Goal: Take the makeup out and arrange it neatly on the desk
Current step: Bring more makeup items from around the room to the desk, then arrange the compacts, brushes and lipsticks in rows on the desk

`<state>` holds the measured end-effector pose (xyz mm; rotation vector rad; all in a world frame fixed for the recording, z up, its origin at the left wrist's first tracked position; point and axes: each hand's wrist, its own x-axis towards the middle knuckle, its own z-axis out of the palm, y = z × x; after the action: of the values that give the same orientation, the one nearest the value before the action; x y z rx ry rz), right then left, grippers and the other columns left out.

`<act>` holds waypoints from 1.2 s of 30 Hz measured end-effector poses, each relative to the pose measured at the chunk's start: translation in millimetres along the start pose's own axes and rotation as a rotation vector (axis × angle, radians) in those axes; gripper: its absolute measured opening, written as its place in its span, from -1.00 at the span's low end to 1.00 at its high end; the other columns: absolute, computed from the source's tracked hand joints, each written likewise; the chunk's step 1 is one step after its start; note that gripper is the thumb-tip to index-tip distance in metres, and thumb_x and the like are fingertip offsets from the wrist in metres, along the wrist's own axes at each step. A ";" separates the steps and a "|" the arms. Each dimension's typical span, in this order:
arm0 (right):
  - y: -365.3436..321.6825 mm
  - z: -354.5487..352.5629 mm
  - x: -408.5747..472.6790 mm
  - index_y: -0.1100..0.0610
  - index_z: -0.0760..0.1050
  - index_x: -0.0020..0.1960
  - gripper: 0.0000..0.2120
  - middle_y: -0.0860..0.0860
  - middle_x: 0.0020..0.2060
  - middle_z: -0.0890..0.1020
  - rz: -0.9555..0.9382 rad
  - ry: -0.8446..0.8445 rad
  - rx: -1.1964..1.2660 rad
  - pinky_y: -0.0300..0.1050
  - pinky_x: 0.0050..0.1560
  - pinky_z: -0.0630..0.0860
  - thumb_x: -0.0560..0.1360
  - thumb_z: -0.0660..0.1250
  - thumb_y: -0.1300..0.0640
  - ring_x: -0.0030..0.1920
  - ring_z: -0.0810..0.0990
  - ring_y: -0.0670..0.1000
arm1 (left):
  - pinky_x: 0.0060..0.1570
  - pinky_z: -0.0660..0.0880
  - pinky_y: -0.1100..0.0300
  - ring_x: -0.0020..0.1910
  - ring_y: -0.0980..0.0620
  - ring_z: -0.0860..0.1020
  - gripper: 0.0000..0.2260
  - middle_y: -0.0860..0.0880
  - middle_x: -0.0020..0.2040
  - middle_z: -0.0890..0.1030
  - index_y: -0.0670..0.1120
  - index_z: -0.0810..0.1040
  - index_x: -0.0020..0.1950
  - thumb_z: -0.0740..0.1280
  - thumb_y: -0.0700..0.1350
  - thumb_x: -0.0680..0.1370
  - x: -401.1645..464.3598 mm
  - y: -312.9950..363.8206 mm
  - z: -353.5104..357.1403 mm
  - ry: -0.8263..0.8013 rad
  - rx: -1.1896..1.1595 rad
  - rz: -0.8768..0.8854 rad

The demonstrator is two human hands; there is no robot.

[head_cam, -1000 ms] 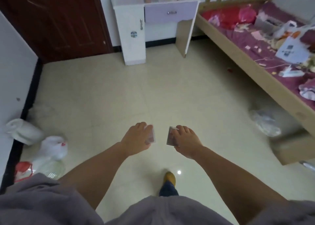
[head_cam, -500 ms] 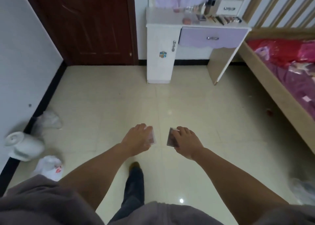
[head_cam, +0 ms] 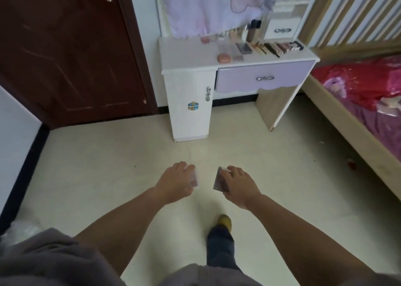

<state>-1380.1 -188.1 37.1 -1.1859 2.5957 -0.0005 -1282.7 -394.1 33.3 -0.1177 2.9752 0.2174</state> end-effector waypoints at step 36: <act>269.9 -246.5 753.2 0.14 0.17 0.44 -0.37 0.13 0.40 0.26 -0.178 -0.108 -0.104 0.01 0.33 0.29 0.45 0.31 0.01 0.37 0.27 0.17 | 0.15 0.42 -0.01 0.20 -0.19 0.41 -0.52 -0.18 0.23 0.41 -0.15 0.32 0.34 0.30 0.03 0.50 717.8 -298.1 -165.7 -0.050 -0.166 -0.140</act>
<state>-2111.0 -596.2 47.2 -1.4095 2.4148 0.1591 -1987.5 -761.1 38.6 -0.3340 2.8802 0.4429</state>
